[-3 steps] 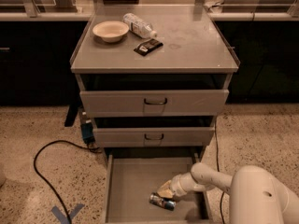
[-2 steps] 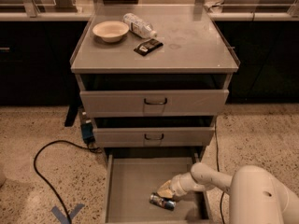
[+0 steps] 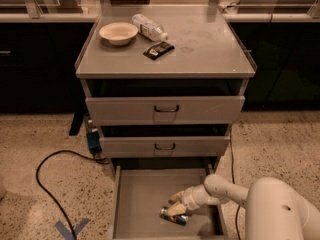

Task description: Pick redbull can from bottom drawer and place on counter

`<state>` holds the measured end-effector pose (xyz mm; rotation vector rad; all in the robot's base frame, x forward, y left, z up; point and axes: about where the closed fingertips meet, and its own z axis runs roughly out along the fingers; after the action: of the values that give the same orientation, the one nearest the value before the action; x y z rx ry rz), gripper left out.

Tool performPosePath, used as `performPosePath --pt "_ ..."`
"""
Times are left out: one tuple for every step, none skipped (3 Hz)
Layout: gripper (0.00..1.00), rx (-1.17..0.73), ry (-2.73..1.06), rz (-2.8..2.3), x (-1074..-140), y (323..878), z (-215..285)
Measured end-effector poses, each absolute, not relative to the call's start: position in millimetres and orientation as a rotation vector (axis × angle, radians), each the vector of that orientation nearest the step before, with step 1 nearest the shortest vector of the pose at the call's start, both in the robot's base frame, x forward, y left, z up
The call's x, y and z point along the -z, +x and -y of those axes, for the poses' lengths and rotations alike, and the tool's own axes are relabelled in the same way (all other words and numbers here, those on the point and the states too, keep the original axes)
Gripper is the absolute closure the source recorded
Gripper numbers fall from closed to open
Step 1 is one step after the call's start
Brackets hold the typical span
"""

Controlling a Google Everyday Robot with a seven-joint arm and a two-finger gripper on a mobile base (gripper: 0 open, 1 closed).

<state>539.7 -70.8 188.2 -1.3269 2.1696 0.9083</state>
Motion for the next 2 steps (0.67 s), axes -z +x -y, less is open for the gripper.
performPosePath --pt "0.0 -0.908 -1.327 -2.17 -188.2 539.7 70.8" --pt "0.0 -0.913 -1.326 -2.183 -180.8 531.6 67.3"
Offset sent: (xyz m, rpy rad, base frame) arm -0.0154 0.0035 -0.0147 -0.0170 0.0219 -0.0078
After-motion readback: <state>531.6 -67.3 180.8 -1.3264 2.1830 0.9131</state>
